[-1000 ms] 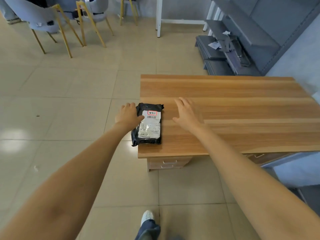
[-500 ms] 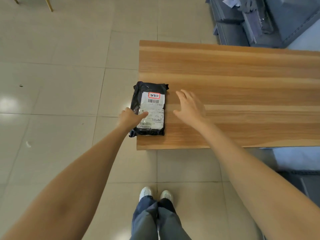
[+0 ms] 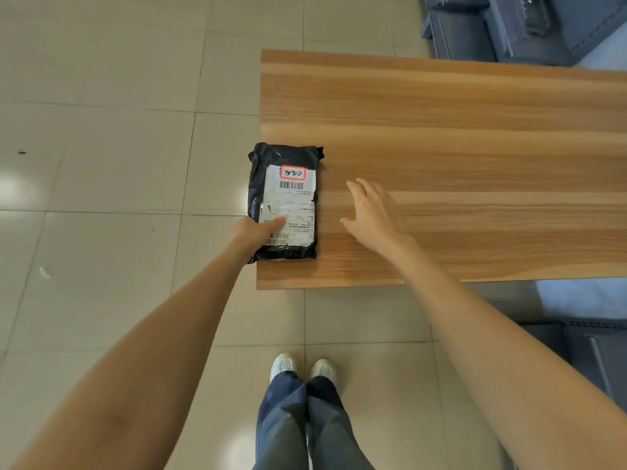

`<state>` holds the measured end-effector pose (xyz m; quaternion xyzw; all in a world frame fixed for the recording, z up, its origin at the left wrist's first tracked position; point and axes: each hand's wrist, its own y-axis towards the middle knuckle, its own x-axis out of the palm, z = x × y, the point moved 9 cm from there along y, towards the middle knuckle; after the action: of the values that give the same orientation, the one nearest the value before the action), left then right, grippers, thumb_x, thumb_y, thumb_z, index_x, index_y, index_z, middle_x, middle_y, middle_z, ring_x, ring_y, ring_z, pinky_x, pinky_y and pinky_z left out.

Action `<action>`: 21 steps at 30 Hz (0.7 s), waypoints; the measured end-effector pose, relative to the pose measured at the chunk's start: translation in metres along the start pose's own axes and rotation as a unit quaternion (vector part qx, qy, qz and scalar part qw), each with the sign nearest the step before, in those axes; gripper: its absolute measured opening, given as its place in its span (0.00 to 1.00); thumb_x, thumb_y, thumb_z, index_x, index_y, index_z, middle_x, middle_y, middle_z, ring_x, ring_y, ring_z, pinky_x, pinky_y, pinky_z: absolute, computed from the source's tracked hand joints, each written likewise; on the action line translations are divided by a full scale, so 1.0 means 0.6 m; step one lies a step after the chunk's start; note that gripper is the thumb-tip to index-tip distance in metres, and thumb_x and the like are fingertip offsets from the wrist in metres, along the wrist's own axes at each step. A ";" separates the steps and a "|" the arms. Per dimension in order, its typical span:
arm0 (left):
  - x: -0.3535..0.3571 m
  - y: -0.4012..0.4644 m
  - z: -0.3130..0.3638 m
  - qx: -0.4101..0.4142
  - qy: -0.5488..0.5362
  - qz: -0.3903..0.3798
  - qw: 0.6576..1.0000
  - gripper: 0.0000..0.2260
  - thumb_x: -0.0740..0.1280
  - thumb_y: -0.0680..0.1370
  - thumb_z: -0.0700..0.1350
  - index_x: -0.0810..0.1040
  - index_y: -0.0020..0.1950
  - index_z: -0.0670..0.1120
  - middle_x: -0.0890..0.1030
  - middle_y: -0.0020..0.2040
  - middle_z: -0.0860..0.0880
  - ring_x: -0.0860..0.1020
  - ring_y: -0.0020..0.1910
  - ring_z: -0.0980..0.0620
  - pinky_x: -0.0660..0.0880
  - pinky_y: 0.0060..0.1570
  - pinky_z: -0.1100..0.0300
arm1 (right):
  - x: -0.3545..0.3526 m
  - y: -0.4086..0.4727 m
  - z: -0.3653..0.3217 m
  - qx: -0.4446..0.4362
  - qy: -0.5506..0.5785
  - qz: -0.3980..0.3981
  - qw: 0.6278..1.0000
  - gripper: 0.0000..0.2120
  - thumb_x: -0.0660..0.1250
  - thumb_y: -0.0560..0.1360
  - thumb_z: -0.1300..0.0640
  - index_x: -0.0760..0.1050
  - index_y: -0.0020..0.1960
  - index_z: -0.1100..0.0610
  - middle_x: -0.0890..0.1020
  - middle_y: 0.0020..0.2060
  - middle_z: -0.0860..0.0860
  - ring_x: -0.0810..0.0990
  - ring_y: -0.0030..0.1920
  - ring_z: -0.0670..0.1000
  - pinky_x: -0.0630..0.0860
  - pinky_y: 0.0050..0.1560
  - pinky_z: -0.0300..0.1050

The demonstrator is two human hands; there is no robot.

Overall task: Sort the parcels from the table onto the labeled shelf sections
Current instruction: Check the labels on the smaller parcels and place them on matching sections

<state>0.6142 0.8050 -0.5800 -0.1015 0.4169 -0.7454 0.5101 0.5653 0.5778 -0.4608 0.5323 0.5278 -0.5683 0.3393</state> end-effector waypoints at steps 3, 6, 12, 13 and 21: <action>0.000 -0.004 0.002 -0.002 -0.012 0.010 1.000 0.22 0.74 0.69 0.57 0.80 0.56 0.45 0.85 0.47 0.49 0.84 0.46 0.48 0.81 0.50 0.48 | -0.008 -0.003 -0.001 -0.001 0.012 0.004 1.000 0.35 0.68 0.76 0.49 0.57 0.77 0.56 0.60 0.76 0.54 0.58 0.75 0.55 0.57 0.74 0.52; -0.007 -0.015 0.003 -0.006 -0.005 0.021 1.000 0.19 0.75 0.69 0.53 0.80 0.55 0.45 0.85 0.48 0.48 0.83 0.46 0.47 0.81 0.51 0.46 | -0.023 -0.007 0.002 0.002 0.019 0.009 1.000 0.35 0.68 0.76 0.50 0.56 0.77 0.56 0.60 0.77 0.53 0.57 0.76 0.54 0.57 0.73 0.51; -0.027 -0.059 0.025 -0.022 0.026 0.035 0.999 0.20 0.76 0.71 0.47 0.72 0.55 0.43 0.81 0.48 0.46 0.81 0.47 0.46 0.80 0.46 0.49 | -0.077 -0.024 0.007 0.008 0.049 0.021 0.999 0.34 0.67 0.77 0.51 0.55 0.78 0.55 0.59 0.77 0.51 0.56 0.76 0.53 0.62 0.71 0.50; -0.032 -0.067 0.032 -0.018 0.019 0.033 0.999 0.22 0.77 0.70 0.46 0.70 0.57 0.42 0.80 0.49 0.45 0.81 0.47 0.46 0.80 0.46 0.49 | -0.090 -0.028 0.007 0.006 0.053 0.026 0.998 0.34 0.67 0.77 0.51 0.55 0.78 0.55 0.59 0.77 0.51 0.57 0.76 0.53 0.62 0.71 0.50; -0.076 -0.159 0.189 0.075 0.178 -0.013 0.981 0.14 0.78 0.68 0.42 0.78 0.48 0.39 0.83 0.44 0.42 0.82 0.40 0.44 0.80 0.41 0.52 | -0.213 -0.042 -0.016 -0.030 0.141 0.031 0.989 0.36 0.69 0.75 0.51 0.56 0.78 0.53 0.63 0.75 0.52 0.58 0.76 0.54 0.60 0.72 0.52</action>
<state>0.6361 0.7975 -0.4270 0.0662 0.4425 -0.7874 0.4240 0.5697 0.5697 -0.3303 0.6125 0.5707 -0.4606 0.2949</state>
